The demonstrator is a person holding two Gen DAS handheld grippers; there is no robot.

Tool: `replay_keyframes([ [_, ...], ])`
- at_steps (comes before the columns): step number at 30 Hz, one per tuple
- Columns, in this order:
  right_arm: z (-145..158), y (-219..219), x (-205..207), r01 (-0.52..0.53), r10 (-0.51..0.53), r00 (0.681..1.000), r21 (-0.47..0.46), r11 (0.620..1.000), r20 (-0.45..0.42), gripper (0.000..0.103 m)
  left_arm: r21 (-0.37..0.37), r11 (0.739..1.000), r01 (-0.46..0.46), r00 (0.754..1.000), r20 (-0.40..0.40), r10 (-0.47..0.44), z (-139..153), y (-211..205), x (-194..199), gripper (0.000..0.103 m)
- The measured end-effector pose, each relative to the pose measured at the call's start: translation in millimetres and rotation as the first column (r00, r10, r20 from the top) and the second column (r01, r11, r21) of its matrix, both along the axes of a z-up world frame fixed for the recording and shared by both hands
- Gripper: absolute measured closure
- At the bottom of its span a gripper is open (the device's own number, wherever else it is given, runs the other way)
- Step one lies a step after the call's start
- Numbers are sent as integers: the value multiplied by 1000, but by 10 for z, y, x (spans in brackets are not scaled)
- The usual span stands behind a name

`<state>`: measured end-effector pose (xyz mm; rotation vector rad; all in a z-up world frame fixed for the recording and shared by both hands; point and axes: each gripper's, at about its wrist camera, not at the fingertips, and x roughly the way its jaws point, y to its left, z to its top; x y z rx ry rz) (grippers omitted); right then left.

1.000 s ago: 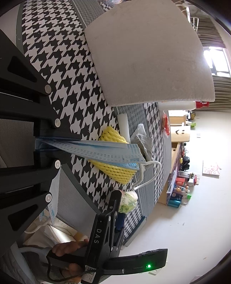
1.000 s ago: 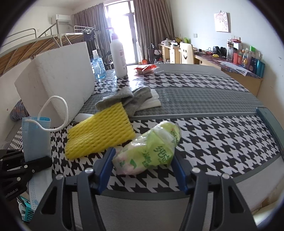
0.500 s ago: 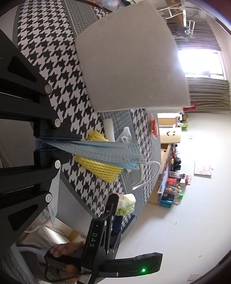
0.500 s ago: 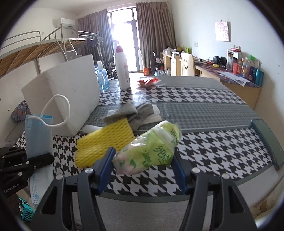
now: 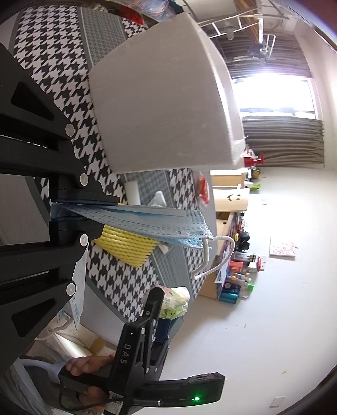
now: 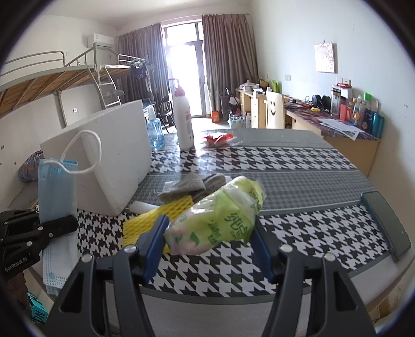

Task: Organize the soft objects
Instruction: 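Carry the mask in the left tool while the right tool carries the bag toward the foam box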

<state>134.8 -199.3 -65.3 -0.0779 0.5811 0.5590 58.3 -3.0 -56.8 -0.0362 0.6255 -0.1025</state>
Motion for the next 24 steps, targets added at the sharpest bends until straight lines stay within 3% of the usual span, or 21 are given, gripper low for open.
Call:
replay_keyframes([
  [24, 277, 27, 74, -2, 0, 997, 30, 1000, 81, 37, 3, 1000, 19, 995, 101, -19, 373, -41, 242, 96],
])
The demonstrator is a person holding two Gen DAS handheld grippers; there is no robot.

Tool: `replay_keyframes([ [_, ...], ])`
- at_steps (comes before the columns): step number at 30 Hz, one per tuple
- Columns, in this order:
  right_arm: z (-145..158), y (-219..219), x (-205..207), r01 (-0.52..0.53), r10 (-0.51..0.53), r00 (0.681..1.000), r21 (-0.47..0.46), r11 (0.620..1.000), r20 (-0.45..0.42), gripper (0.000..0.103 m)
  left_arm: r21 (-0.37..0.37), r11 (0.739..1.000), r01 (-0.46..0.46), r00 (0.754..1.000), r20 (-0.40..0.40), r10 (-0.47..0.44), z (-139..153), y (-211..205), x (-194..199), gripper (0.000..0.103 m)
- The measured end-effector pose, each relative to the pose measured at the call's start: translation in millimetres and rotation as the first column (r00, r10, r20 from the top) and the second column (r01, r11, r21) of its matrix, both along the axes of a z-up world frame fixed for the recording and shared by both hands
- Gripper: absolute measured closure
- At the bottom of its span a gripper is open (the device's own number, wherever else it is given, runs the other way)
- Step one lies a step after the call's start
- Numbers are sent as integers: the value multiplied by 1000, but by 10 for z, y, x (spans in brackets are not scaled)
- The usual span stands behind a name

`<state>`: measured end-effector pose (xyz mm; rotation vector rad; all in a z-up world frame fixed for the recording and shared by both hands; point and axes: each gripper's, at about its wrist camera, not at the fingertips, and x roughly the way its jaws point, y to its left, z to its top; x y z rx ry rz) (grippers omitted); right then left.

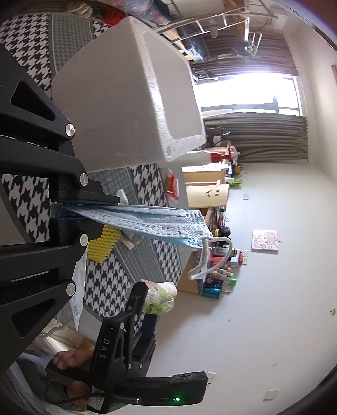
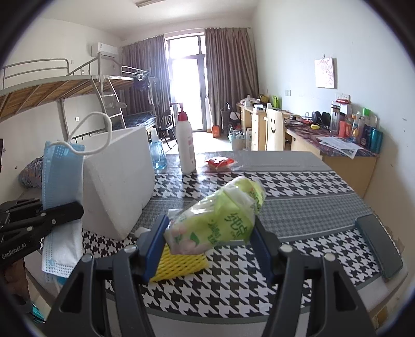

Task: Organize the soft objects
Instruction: 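Carry the mask in the left tool while the right tool carries the bag toward the foam box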

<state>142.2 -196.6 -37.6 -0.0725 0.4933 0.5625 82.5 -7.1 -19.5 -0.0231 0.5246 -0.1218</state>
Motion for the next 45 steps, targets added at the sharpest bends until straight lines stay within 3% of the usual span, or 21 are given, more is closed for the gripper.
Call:
replay_keyframes([
  [45, 439, 48, 312, -17, 13, 997, 53, 998, 82, 37, 2, 997, -79, 993, 92, 79, 390, 62, 238, 96],
])
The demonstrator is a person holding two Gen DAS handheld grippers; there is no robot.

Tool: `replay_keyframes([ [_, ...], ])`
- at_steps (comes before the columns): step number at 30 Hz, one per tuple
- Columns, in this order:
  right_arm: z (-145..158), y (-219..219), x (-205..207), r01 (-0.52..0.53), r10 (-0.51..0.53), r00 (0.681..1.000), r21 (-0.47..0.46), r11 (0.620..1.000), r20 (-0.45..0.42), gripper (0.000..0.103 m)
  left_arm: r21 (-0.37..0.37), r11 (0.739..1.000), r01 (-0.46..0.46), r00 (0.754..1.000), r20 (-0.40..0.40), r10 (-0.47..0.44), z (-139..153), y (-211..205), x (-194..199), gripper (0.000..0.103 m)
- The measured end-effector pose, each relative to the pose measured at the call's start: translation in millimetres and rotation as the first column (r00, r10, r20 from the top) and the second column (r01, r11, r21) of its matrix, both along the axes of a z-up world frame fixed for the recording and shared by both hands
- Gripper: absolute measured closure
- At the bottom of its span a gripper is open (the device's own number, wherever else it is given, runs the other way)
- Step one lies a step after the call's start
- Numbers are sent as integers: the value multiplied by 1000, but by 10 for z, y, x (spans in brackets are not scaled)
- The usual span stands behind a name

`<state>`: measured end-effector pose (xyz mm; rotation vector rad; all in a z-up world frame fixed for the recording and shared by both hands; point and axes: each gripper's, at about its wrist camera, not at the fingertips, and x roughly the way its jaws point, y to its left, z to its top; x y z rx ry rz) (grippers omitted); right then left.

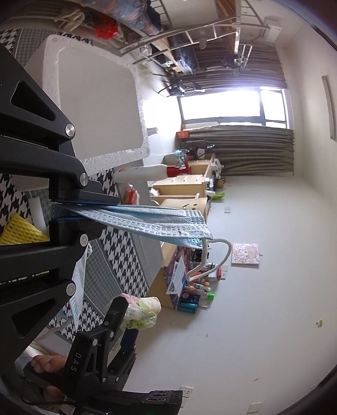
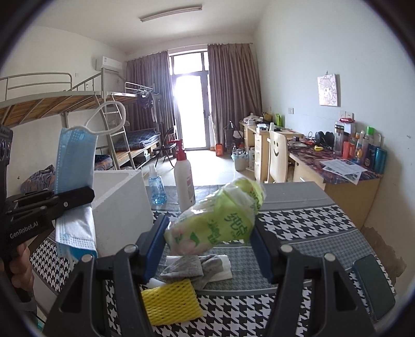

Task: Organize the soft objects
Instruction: 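Carry the mask in the left tool while the right tool carries the bag toward the foam box, then lower the mask into the white foam box and open the left tool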

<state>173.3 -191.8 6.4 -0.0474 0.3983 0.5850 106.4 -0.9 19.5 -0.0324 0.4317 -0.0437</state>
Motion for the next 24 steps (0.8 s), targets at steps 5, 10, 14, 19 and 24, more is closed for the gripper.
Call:
replay_keyframes([
  [5, 62, 12, 9, 0, 0, 1000, 1, 1000, 17, 37, -1, 1000, -9, 1000, 17, 9, 47, 31, -7, 96],
  [10, 121, 75, -19, -15, 15, 999, -1, 1000, 33, 37, -15, 999, -29, 999, 31, 29, 112, 95, -6, 96],
  [14, 176, 105, -8, -25, 24, 999, 8, 1000, 40, 37, -16, 999, -42, 998, 42, 42, 149, 125, -28, 96],
  [19, 223, 146, 2, -37, 37, 998, 8, 999, 50, 37, -20, 998, -66, 997, 43, 66, 142, 160, -46, 96],
  [24, 267, 186, -9, -58, 57, 997, 16, 998, 54, 37, -22, 995, -93, 994, 50, 94, 159, 170, -78, 96],
])
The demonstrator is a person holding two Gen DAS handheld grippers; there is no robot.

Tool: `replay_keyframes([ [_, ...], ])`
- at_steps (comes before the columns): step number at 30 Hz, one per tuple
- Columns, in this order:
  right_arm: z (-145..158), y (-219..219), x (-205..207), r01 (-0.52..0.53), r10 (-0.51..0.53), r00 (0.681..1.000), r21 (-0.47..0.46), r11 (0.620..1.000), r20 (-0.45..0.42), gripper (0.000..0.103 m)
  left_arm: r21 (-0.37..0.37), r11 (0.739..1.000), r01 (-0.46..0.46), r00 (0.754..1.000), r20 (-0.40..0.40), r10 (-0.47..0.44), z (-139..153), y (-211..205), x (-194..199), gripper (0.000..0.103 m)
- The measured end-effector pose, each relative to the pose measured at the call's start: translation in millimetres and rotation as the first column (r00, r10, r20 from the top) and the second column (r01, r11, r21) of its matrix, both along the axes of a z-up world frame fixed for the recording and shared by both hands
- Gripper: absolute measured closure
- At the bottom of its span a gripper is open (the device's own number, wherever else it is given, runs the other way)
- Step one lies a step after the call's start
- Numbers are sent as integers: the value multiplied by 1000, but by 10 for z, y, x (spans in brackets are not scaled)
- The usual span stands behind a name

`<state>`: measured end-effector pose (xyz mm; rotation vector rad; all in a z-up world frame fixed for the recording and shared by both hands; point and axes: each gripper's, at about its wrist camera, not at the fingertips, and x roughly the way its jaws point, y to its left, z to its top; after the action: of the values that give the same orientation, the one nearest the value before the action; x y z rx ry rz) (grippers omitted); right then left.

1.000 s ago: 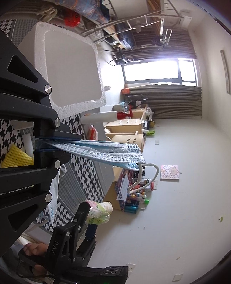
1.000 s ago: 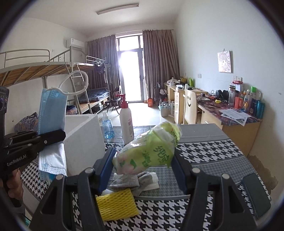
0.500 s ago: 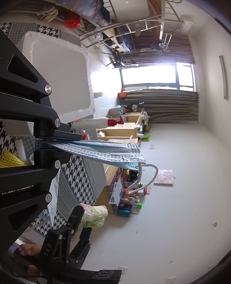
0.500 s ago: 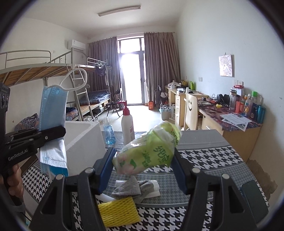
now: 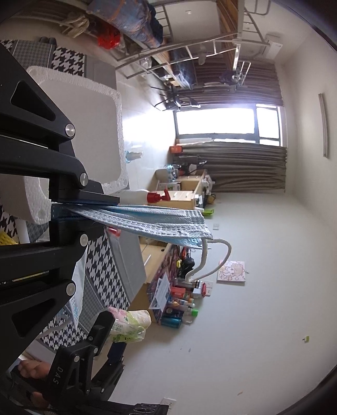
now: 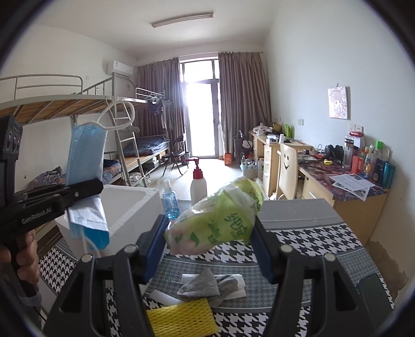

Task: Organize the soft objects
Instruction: 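Lower the mask into the white foam box and open the left tool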

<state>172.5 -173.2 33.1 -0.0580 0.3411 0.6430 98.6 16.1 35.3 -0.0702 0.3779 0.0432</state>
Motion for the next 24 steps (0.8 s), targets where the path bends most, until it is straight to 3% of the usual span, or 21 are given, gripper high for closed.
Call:
replay_keyframes([
  [24, 135, 448, -3, -137, 137, 991, -12, 990, 0, 37, 2, 982, -187, 982, 25, 187, 85, 467, -83, 96],
])
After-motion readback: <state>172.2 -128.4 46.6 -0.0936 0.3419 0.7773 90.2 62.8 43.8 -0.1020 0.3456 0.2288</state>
